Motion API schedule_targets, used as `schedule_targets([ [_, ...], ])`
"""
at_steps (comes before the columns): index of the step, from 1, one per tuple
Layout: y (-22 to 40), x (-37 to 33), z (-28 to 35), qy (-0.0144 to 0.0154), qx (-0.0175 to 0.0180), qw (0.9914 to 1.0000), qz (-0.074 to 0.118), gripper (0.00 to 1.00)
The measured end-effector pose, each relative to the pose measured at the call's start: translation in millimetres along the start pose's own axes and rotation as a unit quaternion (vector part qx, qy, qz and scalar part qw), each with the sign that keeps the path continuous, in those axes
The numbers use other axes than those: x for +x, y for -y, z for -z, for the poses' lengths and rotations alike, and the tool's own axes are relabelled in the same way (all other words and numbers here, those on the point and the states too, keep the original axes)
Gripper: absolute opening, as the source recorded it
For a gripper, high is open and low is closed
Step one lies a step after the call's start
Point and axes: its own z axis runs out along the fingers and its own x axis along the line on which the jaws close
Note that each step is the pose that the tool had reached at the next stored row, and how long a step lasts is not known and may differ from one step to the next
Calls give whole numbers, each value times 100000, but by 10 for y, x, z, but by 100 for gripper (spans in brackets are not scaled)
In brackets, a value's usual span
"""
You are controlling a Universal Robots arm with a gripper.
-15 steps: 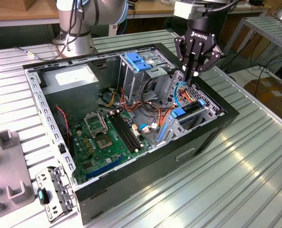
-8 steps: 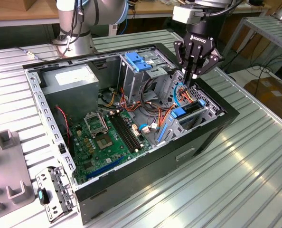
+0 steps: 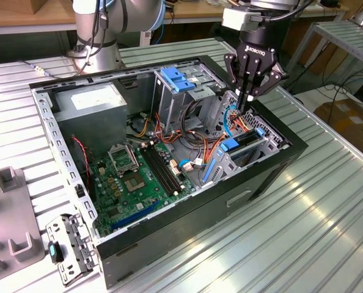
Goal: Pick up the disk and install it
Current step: 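Insert the second disk wire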
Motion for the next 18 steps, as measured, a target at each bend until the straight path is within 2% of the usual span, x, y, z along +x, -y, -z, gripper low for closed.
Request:
schedule_targets([
  [2, 0, 5, -3, 34, 28, 100000, -6, 16],
  [4, -1, 11, -7, 294, 76, 100000, -4, 16],
  [8, -7, 51, -29, 1594, 204, 99987, 54, 16],
  [9, -14, 73, -39, 2235, 271, 99975, 78, 16],
  [10, -24, 84, -46, 2621, 333, 99965, 96, 16],
  [13, -84, 84, -52, 2672, 506, 99963, 80, 16],
  [16, -116, 90, -58, 2702, 661, 99961, 83, 16],
  [18, -117, 100, -66, 3115, 779, 99948, 96, 16],
])
